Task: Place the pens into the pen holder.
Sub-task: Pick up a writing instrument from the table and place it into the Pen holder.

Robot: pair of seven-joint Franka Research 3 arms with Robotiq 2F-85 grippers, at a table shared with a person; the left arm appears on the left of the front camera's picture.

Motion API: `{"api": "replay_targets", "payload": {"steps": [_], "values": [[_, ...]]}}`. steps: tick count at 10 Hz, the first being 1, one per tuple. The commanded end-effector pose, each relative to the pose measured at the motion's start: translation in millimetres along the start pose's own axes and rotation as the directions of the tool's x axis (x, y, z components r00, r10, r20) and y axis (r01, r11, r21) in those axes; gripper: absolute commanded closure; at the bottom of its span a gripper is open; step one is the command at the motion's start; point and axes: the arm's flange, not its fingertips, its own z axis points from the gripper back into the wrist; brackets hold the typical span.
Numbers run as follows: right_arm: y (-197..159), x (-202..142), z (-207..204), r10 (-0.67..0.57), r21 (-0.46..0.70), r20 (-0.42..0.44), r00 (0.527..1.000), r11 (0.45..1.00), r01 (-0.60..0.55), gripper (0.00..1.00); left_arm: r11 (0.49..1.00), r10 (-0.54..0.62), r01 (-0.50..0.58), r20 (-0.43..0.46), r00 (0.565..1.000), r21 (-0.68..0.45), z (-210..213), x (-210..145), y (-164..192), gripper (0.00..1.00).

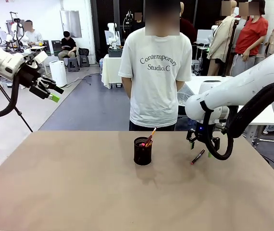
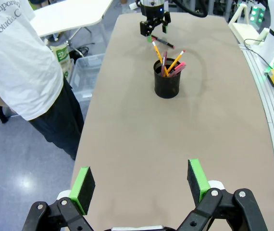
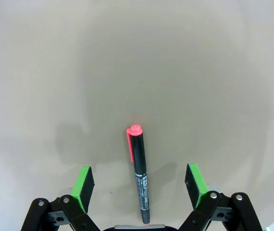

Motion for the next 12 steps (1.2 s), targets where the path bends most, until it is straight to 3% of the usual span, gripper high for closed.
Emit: {"api": "replay_targets", "payload": {"steps": [1, 3, 4, 8, 9, 12], "values": [[-9.9, -3.2, -5.9, -0.021, 0.038, -0.013, 1.0, 0.999, 0.021, 0.0, 1.0, -0.004, 0.004, -0.001, 1.0, 0.009, 2.1, 0.3, -0.2, 0.0], [-13.8, 0.9, -6.9, -0.022, 0.048, -0.011, 1.0, 0.999, 0.022, 0.0, 1.0, -0.004, 0.004, -0.001, 1.0, 0.009, 2.1, 0.3, -0.2, 0.0], [-15.6, 4.2, -6.8, -0.011, 0.051, 0.001, 1.0, 0.999, 0.011, 0.13, 1.0, -0.004, 0.004, -0.001, 1.0, 0.009, 2.1, 0.3, -0.2, 0.0], [-17.4, 8.5, -6.9, 0.002, 0.036, -0.007, 1.0, 0.999, -0.001, 0.91, 1.0, -0.004, 0.004, -0.001, 1.0, 0.009, 2.1, 0.3, -0.2, 0.0], [-17.5, 8.4, -6.9, 0.005, 0.037, -0.011, 1.0, 0.999, -0.004, 1.0, 1.0, -0.004, 0.004, -0.001, 1.0, 0.009, 2.1, 0.3, -0.2, 0.0], [-16.3, 9.5, -7.8, 0.014, 0.034, -0.023, 1.0, 0.999, -0.014, 1.0, 1.0, -0.004, 0.004, -0.001, 1.0, 0.009, 2.1, 0.3, -0.2, 0.0]]}}
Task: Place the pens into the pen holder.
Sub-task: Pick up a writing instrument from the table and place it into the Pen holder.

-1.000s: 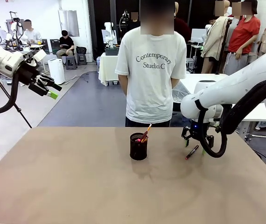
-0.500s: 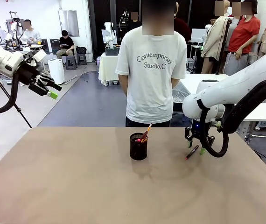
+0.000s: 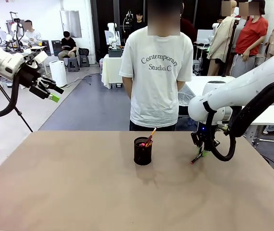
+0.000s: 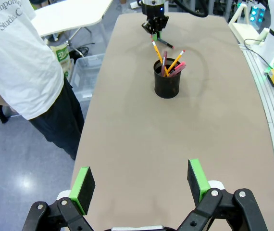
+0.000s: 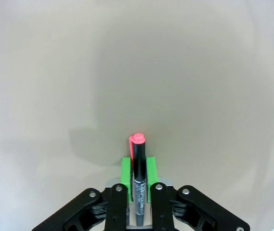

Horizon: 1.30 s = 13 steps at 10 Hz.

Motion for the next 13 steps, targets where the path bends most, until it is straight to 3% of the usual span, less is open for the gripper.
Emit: {"api": "replay_targets", "payload": {"steps": [1, 4, 8, 10, 11, 12, 13], "values": [[-8.3, 2.2, -9.7, 0.022, -0.001, -0.042, 0.999, 1.0, -0.022, 1.0, 1.0, -0.004, 0.004, -0.001, 1.0, 0.009, 2.1, 0.4, -0.2, 0.0], [-10.6, 5.5, -2.9, 0.045, 0.02, -0.073, 0.996, 0.999, -0.044, 1.0, 1.0, -0.004, 0.004, -0.001, 1.0, 0.009, 2.1, 0.4, -0.2, 0.0], [-25.6, 20.6, 65.9, 0.236, 0.209, -0.118, 0.965, 0.955, -0.208, 1.0, 1.0, -0.004, 0.004, -0.001, 1.0, 0.009, 2.1, 0.4, -0.2, 0.0], [-36.0, 28.7, 112.9, 0.47, 0.317, -0.13, 0.873, 0.854, -0.412, 1.0, 1.0, -0.004, 0.004, -0.001, 1.0, 0.009, 2.1, 0.4, -0.2, 0.0], [-37.9, 29.8, 128.9, 0.564, 0.375, -0.055, 0.824, 0.777, -0.506, 1.0, 1.0, -0.004, 0.004, -0.001, 1.0, 0.009, 2.1, 0.4, -0.2, 0.0], [-32.0, 31.4, 139.9, 0.635, 0.401, 0.104, 0.765, 0.677, -0.617, 1.0, 1.0, -0.004, 0.004, -0.001, 1.0, 0.009, 2.1, 0.4, -0.2, 0.0], [-23.6, 27.0, 151.7, 0.652, 0.458, 0.303, 0.695, 0.54, -0.706, 1.0, 1.0, -0.004, 0.004, -0.001, 1.0, 0.009, 2.1, 0.4, -0.2, 0.0]]}}
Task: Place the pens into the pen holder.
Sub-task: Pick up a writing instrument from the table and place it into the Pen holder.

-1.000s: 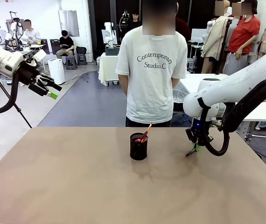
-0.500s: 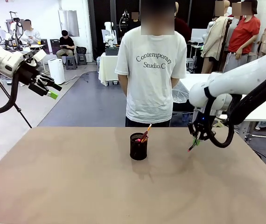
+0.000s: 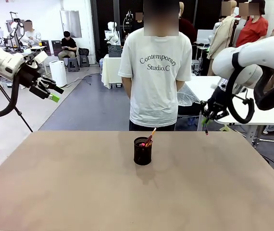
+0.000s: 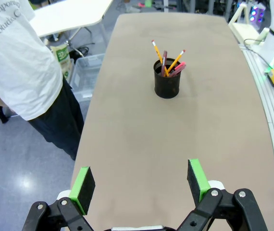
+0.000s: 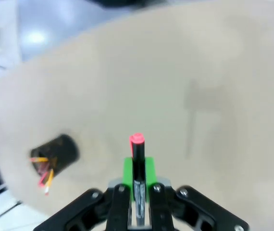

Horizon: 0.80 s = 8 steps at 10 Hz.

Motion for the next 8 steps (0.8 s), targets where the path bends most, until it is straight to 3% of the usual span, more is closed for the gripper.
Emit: {"api": "replay_targets", "payload": {"steps": [1, 2, 3, 4, 5, 6, 7, 8], "values": [[17.3, -1.7, -8.7, 0.161, 0.156, 0.328, 0.931, 0.963, -0.221, 1.0, 1.0, -0.004, 0.004, -0.001, 1.0, 0.008, 2.0, 0.3, -0.3, 0.0], [38.4, -7.1, -11.3, 0.233, 0.138, 0.513, 0.826, 0.927, -0.348, 1.0, 1.0, -0.004, 0.004, -0.001, 1.0, 0.008, 2.0, 0.3, -0.3, 0.0], [55.4, -10.8, -9.4, 0.256, 0.18, 0.624, 0.739, 0.872, -0.454, 1.0, 1.0, -0.004, 0.004, -0.001, 1.0, 0.008, 2.0, 0.3, -0.3, 0.0], [61.7, -13.9, -4.4, 0.25, 0.255, 0.647, 0.721, 0.82, -0.513, 1.0, 1.0, -0.004, 0.004, -0.001, 1.0, 0.008, 2.0, 0.3, -0.3, 0.0], [64.2, -16.6, 3.0, 0.237, 0.37, 0.658, 0.715, 0.725, -0.581, 1.0, 1.0, -0.004, 0.004, -0.001, 1.0, 0.008, 2.0, 0.3, -0.3, 0.0], [60.4, -17.1, 11.0, 0.265, 0.503, 0.508, 0.82, 0.681, -0.532, 1.0, 1.0, -0.004, 0.004, -0.001, 1.0, 0.008, 2.0, 0.3, -0.3, 0.0], [104.5, -0.5, 11.6, 0.202, 0.167, 0.581, 0.789, 0.918, -0.359, 1.0, 1.0, -0.004, 0.004, -0.001, 1.0, 0.008, 2.0, 0.3, -0.3, 0.0], [104.5, -0.5, 11.6, 0.202, 0.167, 0.581, 0.789, 0.918, -0.359, 1.0, 1.0, -0.004, 0.004, -0.001, 1.0, 0.008, 2.0, 0.3, -0.3, 0.0]]}}
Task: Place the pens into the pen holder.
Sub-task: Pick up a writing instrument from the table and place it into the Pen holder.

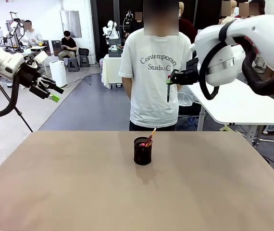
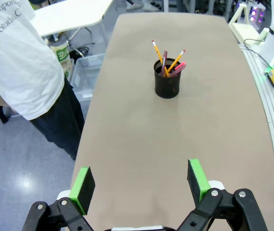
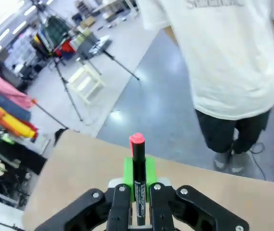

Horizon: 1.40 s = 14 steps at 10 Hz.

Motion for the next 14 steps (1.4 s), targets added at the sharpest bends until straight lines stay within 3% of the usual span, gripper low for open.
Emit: {"api": "replay_targets", "payload": {"steps": [1, 2, 3, 4, 5, 7, 8, 10, 11, 14], "values": [[-8.9, -4.9, -0.7, -0.03, -0.13, -0.025, 0.999, 0.991, 0.027, 1.0, 1.0, -0.004, 0.004, -0.001, 1.0, 0.008, 1.9, 0.1, -0.4, 0.0], [-8.9, -4.9, -0.7, -0.03, -0.13, -0.025, 0.999, 0.991, 0.027, 1.0, 1.0, -0.004, 0.004, -0.001, 1.0, 0.008, 1.9, 0.1, -0.4, 0.0], [-13.5, -8.2, 1.1, 0.0, -0.055, -0.007, 1.0, 0.998, 0.0, 1.0, 1.0, -0.004, 0.004, -0.001, 1.0, 0.008, 1.9, 0.1, -0.4, 0.0], [-22.6, -18.6, 6.9, 0.081, 0.069, 0.084, 0.993, 0.994, -0.087, 1.0, 1.0, -0.004, 0.004, -0.001, 1.0, 0.008, 1.9, 0.1, -0.4, 0.0], [-20.9, -27.8, 17.2, 0.217, 0.245, 0.118, 0.969, 0.939, -0.24, 1.0, 1.0, -0.004, 0.004, -0.001, 1.0, 0.008, 1.9, 0.1, -0.4, 0.0], [-10.9, -43.9, 26.3, 0.431, 0.4, 0.221, 0.875, 0.778, -0.484, 1.0, 1.0, -0.004, 0.004, -0.001, 1.0, 0.008, 1.9, 0.1, -0.4, 0.0], [-5.7, -51.5, 28.1, 0.497, 0.433, 0.283, 0.82, 0.697, -0.572, 1.0, 1.0, -0.004, 0.004, -0.001, 1.0, 0.008, 1.9, 0.1, -0.4, 0.0], [6.8, -65.8, 18.8, 0.578, 0.451, 0.349, 0.738, 0.587, -0.672, 1.0, 1.0, -0.004, 0.004, -0.001, 1.0, 0.008, 1.9, 0.1, -0.4, 0.0], [14.1, -69.5, 9.2, 0.578, 0.506, 0.357, 0.734, 0.541, -0.672, 1.0, 1.0, -0.004, 0.004, -0.001, 1.0, 0.008, 1.9, 0.1, -0.4, 0.0], [32.0, -68.7, -11.9, 0.536, 0.599, 0.391, 0.748, 0.469, -0.649, 1.0, 1.0, -0.004, 0.004, -0.001, 1.0, 0.008, 1.9, 0.1, -0.4, 0.0]]}}
